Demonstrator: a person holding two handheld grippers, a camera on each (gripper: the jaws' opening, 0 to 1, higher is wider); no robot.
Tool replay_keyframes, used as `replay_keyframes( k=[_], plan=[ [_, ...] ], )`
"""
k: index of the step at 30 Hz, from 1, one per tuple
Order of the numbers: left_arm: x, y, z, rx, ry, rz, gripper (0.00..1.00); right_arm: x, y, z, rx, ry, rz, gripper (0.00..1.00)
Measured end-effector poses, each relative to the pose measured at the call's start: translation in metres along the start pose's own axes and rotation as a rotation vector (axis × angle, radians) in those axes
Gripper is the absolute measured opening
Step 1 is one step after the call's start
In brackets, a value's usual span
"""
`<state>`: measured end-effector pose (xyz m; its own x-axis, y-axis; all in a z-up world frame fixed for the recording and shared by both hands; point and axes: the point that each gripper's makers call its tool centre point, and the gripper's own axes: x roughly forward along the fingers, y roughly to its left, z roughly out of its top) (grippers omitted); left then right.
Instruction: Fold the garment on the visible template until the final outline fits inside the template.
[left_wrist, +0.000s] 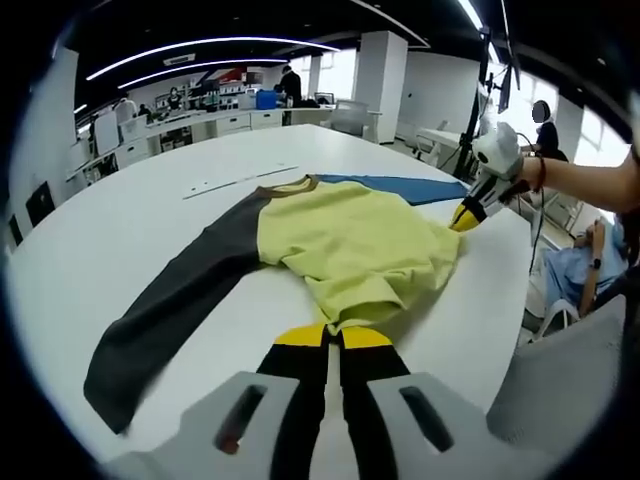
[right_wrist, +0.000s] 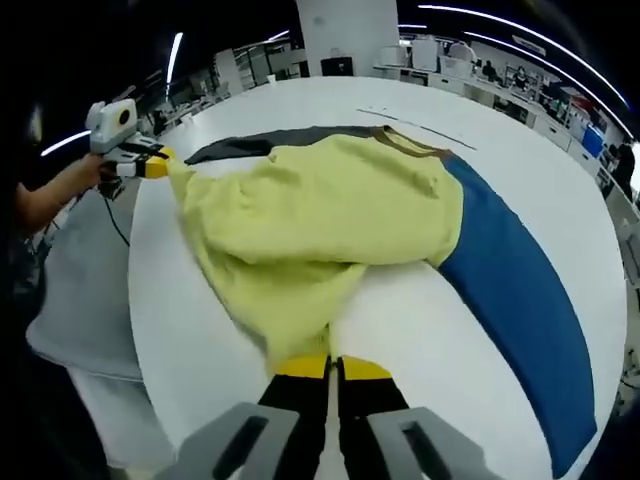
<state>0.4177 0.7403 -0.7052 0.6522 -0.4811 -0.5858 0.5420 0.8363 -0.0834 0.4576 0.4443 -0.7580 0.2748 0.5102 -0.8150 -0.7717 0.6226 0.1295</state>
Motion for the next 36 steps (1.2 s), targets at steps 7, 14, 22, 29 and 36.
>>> replay_keyframes(
  k=[7, 14, 22, 29, 36],
  plan=[
    [-0.007, -0.001, -0.009, -0.001, 0.011, -0.001, 0.00, -0.021, 0.000, -0.011, 0.104, -0.032, -0.069, 0.00],
    [-0.016, -0.007, -0.021, -0.010, 0.023, -0.010, 0.00, -0.037, 0.008, -0.024, 0.209, -0.053, -0.120, 0.00],
    [-0.028, -0.012, -0.033, -0.023, 0.037, -0.014, 0.00, -0.052, 0.013, -0.037, 0.284, -0.069, -0.177, 0.00],
    [-0.038, -0.024, -0.036, -0.001, 0.046, -0.024, 0.00, -0.065, 0.024, -0.041, 0.379, -0.131, -0.221, 0.00],
    [-0.042, -0.028, -0.044, -0.003, 0.065, -0.023, 0.00, -0.073, 0.029, -0.050, 0.429, -0.165, -0.278, 0.00]
  ],
)
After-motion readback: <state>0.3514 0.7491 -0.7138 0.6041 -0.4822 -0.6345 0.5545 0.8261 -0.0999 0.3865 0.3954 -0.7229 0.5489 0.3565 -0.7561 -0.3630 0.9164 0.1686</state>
